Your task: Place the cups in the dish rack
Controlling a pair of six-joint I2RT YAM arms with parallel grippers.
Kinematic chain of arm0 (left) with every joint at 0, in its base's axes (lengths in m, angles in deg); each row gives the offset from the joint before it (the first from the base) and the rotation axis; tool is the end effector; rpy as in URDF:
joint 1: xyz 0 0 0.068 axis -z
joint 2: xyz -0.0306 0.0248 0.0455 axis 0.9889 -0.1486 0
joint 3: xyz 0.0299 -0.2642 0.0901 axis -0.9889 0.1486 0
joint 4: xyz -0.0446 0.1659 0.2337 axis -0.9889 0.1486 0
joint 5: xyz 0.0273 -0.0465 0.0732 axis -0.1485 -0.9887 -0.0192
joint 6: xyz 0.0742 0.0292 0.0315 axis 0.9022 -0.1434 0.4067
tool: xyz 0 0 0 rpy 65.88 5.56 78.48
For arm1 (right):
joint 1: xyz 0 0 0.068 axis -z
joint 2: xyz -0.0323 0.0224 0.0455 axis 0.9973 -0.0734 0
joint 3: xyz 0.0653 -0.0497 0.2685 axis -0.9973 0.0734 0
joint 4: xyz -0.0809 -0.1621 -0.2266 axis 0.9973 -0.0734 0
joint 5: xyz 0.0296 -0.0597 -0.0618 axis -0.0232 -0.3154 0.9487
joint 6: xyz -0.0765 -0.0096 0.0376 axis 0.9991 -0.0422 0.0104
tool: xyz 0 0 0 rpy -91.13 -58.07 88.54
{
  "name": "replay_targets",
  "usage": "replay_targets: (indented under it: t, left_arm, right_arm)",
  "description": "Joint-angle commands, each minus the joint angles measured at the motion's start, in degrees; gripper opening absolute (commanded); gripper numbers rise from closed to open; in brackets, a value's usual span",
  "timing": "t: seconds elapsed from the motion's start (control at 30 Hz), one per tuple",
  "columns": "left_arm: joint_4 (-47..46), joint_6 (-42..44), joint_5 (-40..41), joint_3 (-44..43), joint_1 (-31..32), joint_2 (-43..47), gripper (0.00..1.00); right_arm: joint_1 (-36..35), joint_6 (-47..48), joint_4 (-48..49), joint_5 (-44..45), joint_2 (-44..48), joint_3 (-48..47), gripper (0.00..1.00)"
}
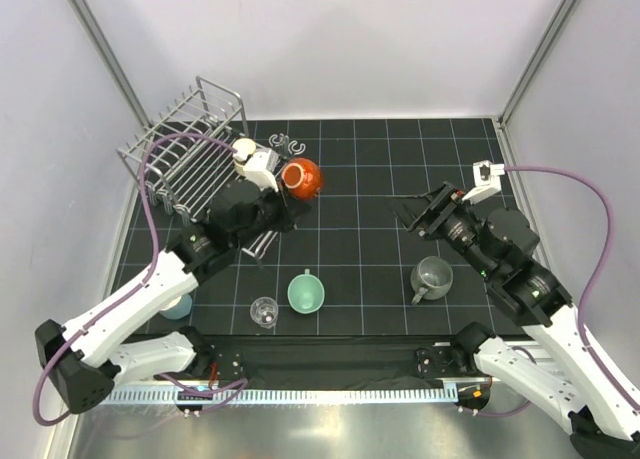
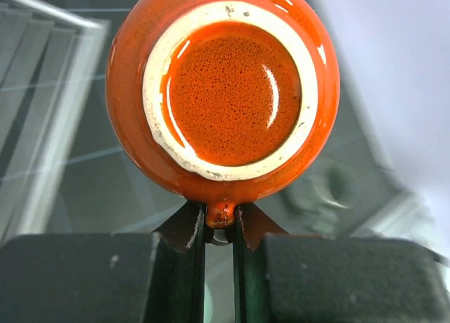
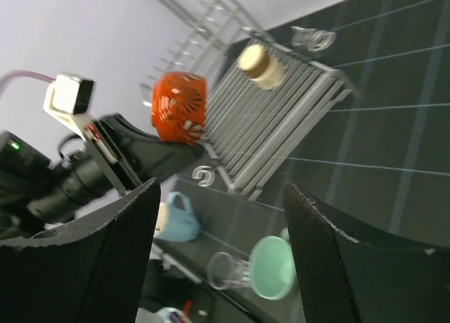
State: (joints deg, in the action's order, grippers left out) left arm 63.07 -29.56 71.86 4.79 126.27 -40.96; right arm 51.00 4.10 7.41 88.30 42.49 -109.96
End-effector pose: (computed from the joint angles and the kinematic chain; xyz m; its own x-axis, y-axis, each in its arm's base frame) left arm 0.2214 -0.2091 0.3548 -0.5518 -0.2927 -0.7809 0.3763 0.7482 -0.5464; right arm 0.1714 0.1187 0.4002 -0.4271 0.5829 -0.6913 -0.3751 0.5814 0.7220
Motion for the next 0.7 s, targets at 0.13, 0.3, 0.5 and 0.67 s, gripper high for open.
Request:
replay_targets:
  t: [0.13,0.3,0.5,0.67]
  left_arm:
    - [6.62,10.67,9.96,-7.19,-12.45,-9.92,0.00]
    - [5.21,11.81,8.72,-12.11,-16.86,-21.25,0.00]
    - [6.45,12.08,11.79,-20.55,-18.80,-33.90,0.00]
    - [7.49,12.78,14.78,-25.91,-19.15,-41.82,0.00]
  right_arm:
    - [-0.20,13.30,-21.18,12.20,0.25,-6.72,0.72]
    - [-0.20,14.62,-21.10,12.12,-0.36,-6.72,0.72]
    - [-0.20,15.67,-20.92,11.86,-0.98,-6.72,0.72]
    - [-0.28,16.11,-20.75,11.59,-1.16,-6.28,0.72]
